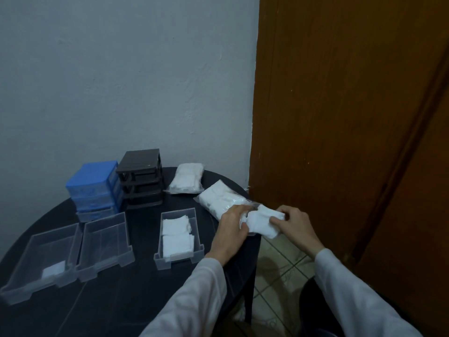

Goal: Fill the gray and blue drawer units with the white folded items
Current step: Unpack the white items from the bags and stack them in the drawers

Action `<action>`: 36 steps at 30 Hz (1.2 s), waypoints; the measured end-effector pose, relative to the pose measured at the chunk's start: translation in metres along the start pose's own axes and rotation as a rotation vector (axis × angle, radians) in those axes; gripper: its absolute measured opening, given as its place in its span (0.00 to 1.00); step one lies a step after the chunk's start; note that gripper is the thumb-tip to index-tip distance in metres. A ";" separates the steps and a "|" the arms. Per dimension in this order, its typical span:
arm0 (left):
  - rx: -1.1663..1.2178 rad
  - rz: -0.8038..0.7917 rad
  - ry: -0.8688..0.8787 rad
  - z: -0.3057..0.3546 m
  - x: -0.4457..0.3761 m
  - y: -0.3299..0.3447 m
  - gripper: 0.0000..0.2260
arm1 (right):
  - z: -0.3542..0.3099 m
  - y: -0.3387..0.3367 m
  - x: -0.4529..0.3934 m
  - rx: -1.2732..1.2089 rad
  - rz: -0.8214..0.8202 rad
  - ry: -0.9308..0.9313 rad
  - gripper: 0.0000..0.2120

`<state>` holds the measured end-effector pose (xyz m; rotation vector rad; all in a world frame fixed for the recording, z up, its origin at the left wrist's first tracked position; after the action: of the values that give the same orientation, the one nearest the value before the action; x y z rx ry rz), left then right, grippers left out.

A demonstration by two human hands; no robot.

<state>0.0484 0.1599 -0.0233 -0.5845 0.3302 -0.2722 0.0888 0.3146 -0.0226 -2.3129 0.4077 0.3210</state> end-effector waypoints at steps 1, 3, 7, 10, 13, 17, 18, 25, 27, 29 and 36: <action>0.003 -0.003 -0.001 0.000 0.000 0.001 0.21 | 0.002 -0.006 0.001 -0.002 0.018 0.006 0.03; 0.008 -0.011 -0.004 0.002 0.000 0.002 0.18 | 0.003 -0.017 0.003 -0.007 0.049 0.008 0.03; 0.043 -0.045 -0.034 0.005 0.003 0.005 0.18 | 0.004 -0.034 0.005 -0.028 0.072 0.014 0.07; 0.054 -0.055 -0.099 0.002 0.004 0.006 0.21 | -0.001 -0.040 0.005 -0.059 0.093 -0.007 0.08; 0.039 -0.056 -0.102 0.003 0.005 0.007 0.22 | -0.010 -0.040 0.004 -0.124 0.096 -0.042 0.07; 0.117 0.004 -0.101 0.005 0.010 -0.011 0.19 | -0.028 -0.032 0.000 -0.226 0.074 -0.088 0.07; 0.136 0.032 -0.103 0.006 0.013 -0.019 0.19 | -0.033 -0.029 -0.001 -0.251 0.065 -0.100 0.07; 0.237 0.184 -0.145 -0.017 0.029 -0.081 0.13 | -0.071 0.015 -0.008 -0.335 -0.057 -0.132 0.10; 0.233 0.232 -0.155 -0.026 0.034 -0.100 0.13 | -0.080 0.031 -0.010 -0.320 -0.095 -0.131 0.10; 0.213 0.276 -0.180 -0.039 0.040 -0.119 0.14 | -0.090 0.046 -0.012 -0.274 -0.124 -0.139 0.10; 0.222 0.307 -0.328 -0.094 0.049 -0.139 0.16 | -0.131 0.081 -0.016 -0.206 -0.215 -0.295 0.06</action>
<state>0.0361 -0.0148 -0.0276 -0.3445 0.0672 0.0840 0.0572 0.1699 0.0208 -2.4313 -0.0219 0.6104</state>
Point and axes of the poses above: each hand's wrist, its own x-axis away from the middle knuckle, its own y-axis out of the palm, z = x × y, the point moved 7 cm from there along -x, towards the middle knuckle, and after that the axes turned 13 degrees about -y, right-handed, at the moved point
